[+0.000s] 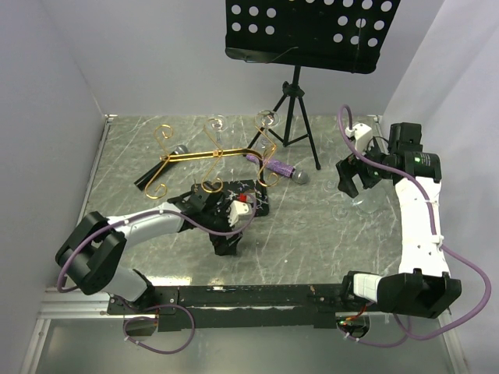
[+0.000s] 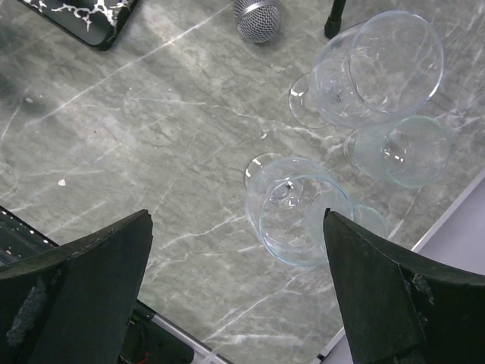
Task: Take the wine glass off the wine glass rack
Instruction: Place the wine glass at the center of the board.
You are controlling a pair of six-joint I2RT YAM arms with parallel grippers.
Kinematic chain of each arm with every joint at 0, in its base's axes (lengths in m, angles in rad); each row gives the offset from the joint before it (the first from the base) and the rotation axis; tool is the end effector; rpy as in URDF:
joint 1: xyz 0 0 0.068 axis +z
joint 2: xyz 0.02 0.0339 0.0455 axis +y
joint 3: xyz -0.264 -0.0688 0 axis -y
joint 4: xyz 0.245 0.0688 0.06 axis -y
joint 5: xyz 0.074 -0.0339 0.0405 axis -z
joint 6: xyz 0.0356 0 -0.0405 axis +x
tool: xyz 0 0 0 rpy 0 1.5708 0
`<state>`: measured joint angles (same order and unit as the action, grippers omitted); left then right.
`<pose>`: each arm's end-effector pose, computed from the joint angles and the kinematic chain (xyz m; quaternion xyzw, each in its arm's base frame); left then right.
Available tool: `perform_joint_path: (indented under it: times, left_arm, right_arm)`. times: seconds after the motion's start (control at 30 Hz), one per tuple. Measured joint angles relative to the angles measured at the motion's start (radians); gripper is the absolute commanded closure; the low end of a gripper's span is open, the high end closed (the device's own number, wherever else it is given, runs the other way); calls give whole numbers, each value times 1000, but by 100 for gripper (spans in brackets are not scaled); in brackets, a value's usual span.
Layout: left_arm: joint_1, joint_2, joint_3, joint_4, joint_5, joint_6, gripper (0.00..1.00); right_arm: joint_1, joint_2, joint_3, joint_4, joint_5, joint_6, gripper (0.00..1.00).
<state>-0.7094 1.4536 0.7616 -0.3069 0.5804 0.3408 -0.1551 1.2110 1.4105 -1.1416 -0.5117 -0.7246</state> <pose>0.1938 -0.1921 0.1783 0.5307 0.7550 -0.3194 0.2154 0.2172 -0.0163 0.3830 -0.3336 0.8610 0.0904 0.3731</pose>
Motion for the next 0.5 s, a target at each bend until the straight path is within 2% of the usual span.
perform_joint_path:
  times: [0.13,0.2,0.23,0.5]
  left_arm:
    - [35,-5,0,-28,-47,-18,2]
    - [57,-27,-8,-37,-73,-37,4]
    - [64,-38,-10,-46,-75,-45,0]
    - [71,-148,-48,-80,-81,-34,0]
  right_arm:
    - [0,2,0,0,-10,11,0]
    - [0,2,0,1,-13,17,0]
    - [1,2,0,1,-13,21,0]
    - [18,-1,-2,27,-35,24,0]
